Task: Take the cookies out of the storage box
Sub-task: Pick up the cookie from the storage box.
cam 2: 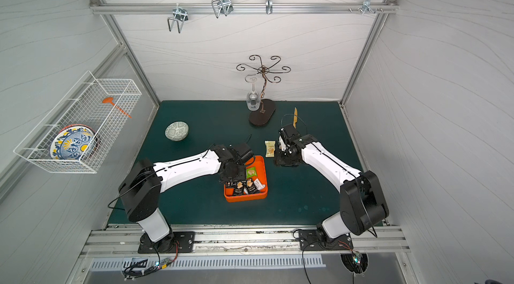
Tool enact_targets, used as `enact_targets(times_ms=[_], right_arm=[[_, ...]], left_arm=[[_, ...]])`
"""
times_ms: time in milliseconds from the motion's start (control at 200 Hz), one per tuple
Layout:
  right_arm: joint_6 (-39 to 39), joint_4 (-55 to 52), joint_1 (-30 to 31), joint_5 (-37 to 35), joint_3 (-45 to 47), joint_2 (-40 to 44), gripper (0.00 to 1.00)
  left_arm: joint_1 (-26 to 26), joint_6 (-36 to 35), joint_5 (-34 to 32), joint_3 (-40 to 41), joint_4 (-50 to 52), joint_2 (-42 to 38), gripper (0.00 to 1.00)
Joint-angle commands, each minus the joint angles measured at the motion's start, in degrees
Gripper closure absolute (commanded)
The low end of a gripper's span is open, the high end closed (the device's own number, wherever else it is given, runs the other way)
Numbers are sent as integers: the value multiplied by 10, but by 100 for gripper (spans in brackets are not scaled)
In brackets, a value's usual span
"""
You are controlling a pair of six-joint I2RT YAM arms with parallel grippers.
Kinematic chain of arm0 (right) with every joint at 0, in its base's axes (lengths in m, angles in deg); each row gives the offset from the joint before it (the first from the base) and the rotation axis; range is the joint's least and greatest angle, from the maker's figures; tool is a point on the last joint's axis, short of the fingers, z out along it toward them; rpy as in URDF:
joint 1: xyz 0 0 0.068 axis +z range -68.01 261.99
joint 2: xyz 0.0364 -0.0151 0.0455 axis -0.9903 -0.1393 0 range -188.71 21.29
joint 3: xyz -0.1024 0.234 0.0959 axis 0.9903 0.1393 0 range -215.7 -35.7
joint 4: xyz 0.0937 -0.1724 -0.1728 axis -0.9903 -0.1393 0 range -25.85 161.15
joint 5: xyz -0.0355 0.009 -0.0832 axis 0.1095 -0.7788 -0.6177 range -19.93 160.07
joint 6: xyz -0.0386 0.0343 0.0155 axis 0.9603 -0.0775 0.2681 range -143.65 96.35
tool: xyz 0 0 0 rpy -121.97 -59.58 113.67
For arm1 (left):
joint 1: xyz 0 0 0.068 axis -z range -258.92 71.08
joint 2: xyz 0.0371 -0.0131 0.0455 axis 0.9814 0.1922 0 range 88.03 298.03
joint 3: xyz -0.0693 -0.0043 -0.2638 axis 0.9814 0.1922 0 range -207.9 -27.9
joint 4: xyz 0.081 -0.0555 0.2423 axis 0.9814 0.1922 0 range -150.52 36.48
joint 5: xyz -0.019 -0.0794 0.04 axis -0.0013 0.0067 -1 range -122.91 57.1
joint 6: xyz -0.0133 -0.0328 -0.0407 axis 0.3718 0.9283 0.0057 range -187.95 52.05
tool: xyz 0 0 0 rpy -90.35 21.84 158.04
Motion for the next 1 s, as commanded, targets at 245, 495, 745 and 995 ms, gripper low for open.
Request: enact_targets(times_ms=[245,495,745,995], right_arm=[[22,2,-24,21,10,19,45],[29,-1,-35,25,14,24,45],[31,1,-45,32,16,25,44],[32,3,-45,33,16,18,44]], left_arm=[[3,26,-28,-33,24,43,32],[8,-2,-6,-63,4,70,32],[19,-7,-9,-99,20,82,32],[20,-9,-26,-71,41,55,32]])
